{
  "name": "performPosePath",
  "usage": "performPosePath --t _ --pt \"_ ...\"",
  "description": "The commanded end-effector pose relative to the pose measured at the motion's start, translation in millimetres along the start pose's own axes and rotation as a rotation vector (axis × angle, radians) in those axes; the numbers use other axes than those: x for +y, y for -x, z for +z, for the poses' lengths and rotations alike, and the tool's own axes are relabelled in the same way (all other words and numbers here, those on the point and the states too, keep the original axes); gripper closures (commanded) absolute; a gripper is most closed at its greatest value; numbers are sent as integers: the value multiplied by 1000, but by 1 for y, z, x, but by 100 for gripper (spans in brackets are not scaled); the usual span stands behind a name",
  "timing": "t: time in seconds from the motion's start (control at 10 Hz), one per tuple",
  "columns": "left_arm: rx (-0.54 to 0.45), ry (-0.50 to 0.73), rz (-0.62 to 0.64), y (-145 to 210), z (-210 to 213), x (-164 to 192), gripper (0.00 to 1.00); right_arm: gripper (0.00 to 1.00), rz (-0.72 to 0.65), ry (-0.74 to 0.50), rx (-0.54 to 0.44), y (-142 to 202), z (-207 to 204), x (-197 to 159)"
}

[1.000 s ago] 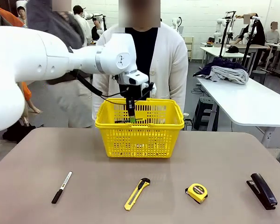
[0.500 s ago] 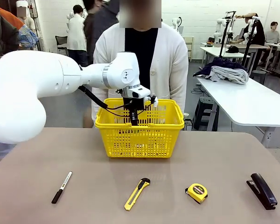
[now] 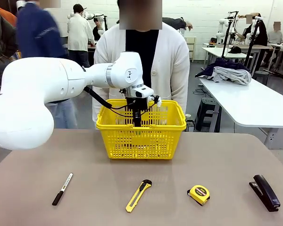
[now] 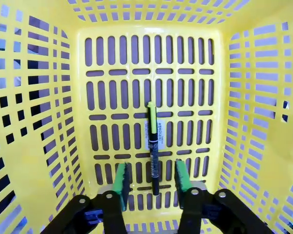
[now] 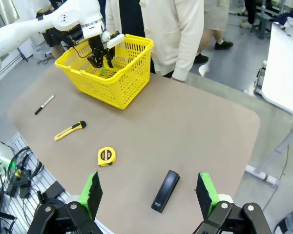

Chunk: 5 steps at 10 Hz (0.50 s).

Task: Place the items the person wants into the basket.
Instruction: Pick up the item the person points to and place it in the Market Basket.

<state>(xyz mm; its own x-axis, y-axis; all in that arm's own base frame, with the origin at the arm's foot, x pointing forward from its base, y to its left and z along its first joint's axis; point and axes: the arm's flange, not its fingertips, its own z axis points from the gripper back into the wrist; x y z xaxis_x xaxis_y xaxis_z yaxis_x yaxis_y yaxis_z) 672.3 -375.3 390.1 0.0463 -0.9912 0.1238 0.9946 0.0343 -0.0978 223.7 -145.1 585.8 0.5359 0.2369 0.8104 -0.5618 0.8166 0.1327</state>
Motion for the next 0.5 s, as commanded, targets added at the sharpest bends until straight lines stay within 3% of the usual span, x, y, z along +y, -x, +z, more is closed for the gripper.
performPosePath --t 0.0,0.1,0.4 --pt "8 13 -17 -12 8 17 7 0 0 -4 -6 -1 -1 0" --pt "8 15 -15 -12 7 16 0 0 0 -4 -6 -1 -1 0" --pt "14 15 -8 -11 8 11 0 0 0 -4 -6 -1 -1 0"
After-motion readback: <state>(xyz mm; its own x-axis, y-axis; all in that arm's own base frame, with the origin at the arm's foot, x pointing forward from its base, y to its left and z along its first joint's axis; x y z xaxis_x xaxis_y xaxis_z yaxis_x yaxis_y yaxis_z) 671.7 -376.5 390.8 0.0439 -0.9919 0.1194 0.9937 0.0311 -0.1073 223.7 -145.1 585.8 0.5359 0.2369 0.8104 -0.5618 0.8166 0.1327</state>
